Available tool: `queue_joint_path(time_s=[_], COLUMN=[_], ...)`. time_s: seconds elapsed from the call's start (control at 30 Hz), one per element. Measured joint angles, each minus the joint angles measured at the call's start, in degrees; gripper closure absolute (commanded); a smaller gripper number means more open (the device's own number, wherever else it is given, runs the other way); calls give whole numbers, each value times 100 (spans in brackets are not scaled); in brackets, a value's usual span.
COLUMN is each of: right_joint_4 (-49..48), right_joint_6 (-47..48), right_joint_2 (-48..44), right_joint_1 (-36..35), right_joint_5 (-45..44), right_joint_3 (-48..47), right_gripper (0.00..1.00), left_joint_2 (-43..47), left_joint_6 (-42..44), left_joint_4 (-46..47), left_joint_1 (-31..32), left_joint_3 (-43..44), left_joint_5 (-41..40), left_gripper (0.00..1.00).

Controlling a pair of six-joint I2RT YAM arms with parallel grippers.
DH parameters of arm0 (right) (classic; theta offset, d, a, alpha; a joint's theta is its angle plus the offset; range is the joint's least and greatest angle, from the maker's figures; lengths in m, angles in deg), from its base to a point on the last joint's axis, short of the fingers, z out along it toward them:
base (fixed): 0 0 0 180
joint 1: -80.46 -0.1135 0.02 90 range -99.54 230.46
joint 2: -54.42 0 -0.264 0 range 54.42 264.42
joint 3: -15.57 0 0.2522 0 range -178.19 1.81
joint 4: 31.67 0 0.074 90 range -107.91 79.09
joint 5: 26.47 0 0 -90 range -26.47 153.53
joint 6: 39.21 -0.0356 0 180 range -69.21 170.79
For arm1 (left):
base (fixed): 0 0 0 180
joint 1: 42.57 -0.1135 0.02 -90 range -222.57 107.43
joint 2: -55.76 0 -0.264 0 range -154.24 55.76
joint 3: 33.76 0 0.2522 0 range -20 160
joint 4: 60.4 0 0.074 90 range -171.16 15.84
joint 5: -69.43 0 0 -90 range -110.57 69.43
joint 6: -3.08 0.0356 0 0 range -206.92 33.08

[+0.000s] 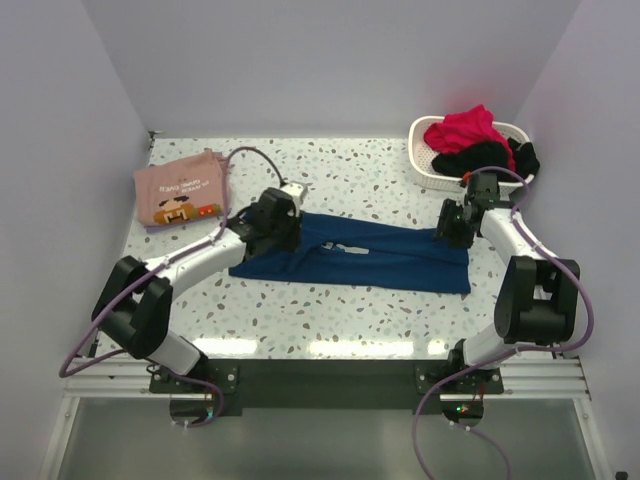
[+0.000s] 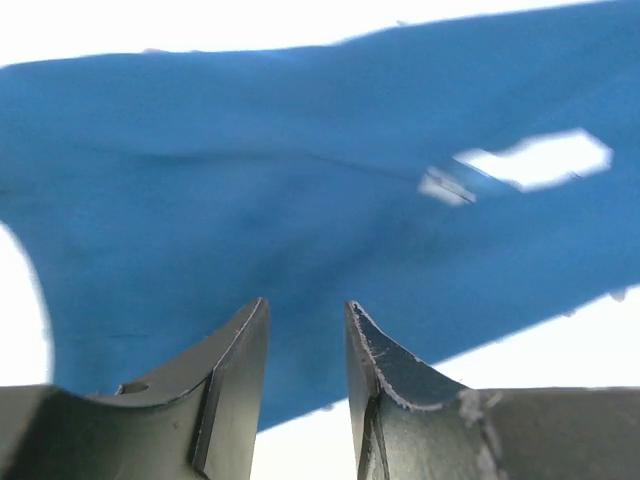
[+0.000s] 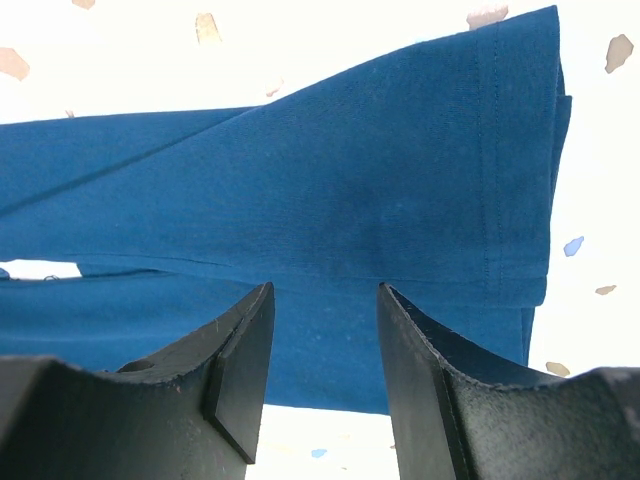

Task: Fold and stack the t-shirts
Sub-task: Fold the tshirt

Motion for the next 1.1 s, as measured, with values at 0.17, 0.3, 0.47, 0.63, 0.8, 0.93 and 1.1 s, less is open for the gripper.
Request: queue_joint_path(time_s=[0.17, 0.3, 0.47, 0.63, 0.8, 0.93, 1.1], right_joint_4=[0, -2, -2, -2, -2, -2, -2], right_joint_6=[0, 0, 0, 0, 0, 0, 0], right_joint_2=[0, 0, 0, 0, 0, 0, 0], right_joint_1=[0, 0, 0, 0, 0, 0, 0], right_joint_5=[0, 2, 4, 7, 4, 4, 4], right_joint_3=[9, 48, 61, 63, 70, 72, 72], right_gripper=[51, 51, 51, 51, 51, 51, 51], left_joint_2=[35, 4, -122, -337, -525, -529, -529], left_joint_6=[-341, -579, -758, -765, -763, -743, -678], left_joint_4=[4, -7, -20, 37, 68, 103, 105], left_joint_1=[918, 931, 905, 901, 901, 901, 901], left_joint_3=[-382, -669, -684, -684, -691, -691, -686], left_joint_5=[273, 337, 103, -26, -162, -332, -520], left_gripper=[58, 49, 39, 39, 51, 69, 94])
